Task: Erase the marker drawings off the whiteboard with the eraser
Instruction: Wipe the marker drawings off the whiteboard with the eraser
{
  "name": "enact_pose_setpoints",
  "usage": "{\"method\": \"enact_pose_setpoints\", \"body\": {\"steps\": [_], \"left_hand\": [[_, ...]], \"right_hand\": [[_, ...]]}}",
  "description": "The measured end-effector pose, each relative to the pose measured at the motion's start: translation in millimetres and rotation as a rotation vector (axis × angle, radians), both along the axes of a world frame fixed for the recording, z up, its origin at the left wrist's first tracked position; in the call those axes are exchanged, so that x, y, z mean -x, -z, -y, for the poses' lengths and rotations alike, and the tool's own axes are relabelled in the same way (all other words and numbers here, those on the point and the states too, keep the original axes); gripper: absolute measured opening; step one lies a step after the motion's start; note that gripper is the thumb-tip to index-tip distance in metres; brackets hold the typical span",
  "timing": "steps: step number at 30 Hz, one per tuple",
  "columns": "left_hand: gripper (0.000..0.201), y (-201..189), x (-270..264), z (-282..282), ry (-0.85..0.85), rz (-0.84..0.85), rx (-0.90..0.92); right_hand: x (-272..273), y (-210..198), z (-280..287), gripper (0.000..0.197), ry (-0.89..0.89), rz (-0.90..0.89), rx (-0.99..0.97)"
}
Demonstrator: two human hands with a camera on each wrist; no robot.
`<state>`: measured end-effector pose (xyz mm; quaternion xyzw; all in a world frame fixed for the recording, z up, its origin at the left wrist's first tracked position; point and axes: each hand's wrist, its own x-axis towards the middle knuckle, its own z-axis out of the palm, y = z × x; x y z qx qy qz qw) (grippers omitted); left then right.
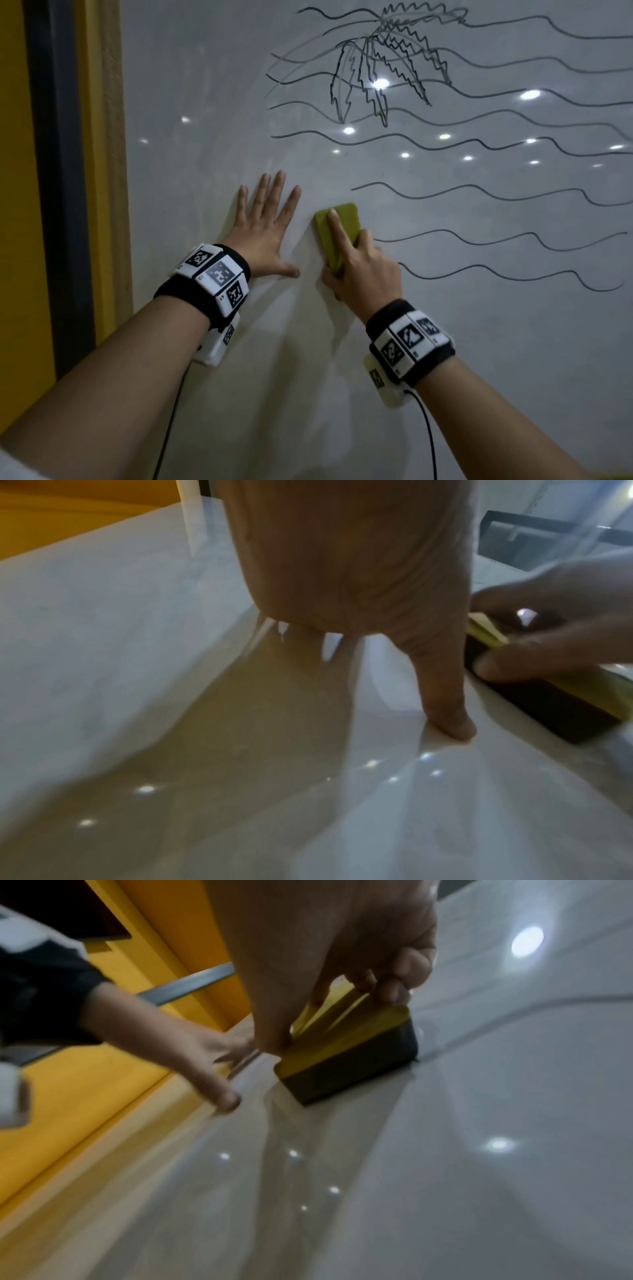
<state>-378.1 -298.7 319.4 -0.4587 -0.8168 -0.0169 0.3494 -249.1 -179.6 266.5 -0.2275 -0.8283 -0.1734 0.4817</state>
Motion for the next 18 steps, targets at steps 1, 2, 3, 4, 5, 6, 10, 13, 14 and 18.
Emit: {"method": "enact_pose_setpoints", "body": {"steps": [1, 2, 3, 4, 5, 6, 10, 13, 14, 18], "left_hand": [[0.132, 1, -1, 1, 0.003, -0.006, -0.006], [0.132, 2, -1, 2, 0.007, -0.015, -0.011], [0.131, 2, -2, 2, 0.016, -0.029, -0.01], [0.129, 2, -3, 2, 0.03, -0.05, -0.002], [0.128, 2, -4, 2, 0.044, -0.073, 0.015], [0.127, 1, -5, 0, 0.052, -0.089, 0.03], [0.127, -2, -10, -6, 0.068, -0.036, 0.011], [0.129, 0, -10, -10, 0.054, -0.034, 0.002], [0.129, 1, -9, -11, 0.045, -0.035, 0.002], [0.129, 2, -13, -13, 0.046, -0.011, 0.006]], "right_hand": [[0, 12, -3, 0.093, -0.01, -0.023, -0.024], [0, 21, -5, 0.094, -0.021, -0.03, -0.042], [-1, 27, -7, 0.094, -0.031, -0.034, -0.053], [-1, 27, -10, 0.094, -0.04, -0.035, -0.057], [-3, 22, -10, 0.094, -0.044, -0.033, -0.057], [-6, 13, -10, 0.095, -0.036, -0.036, -0.053], [-14, -38, -2, 0.093, 0.053, 0.047, 0.022], [-18, -36, -4, 0.094, 0.042, 0.015, 0.038], [-19, -27, -6, 0.095, 0.025, 0.017, 0.048], [-23, 12, -18, 0.095, 0.009, 0.026, -0.04]]}}
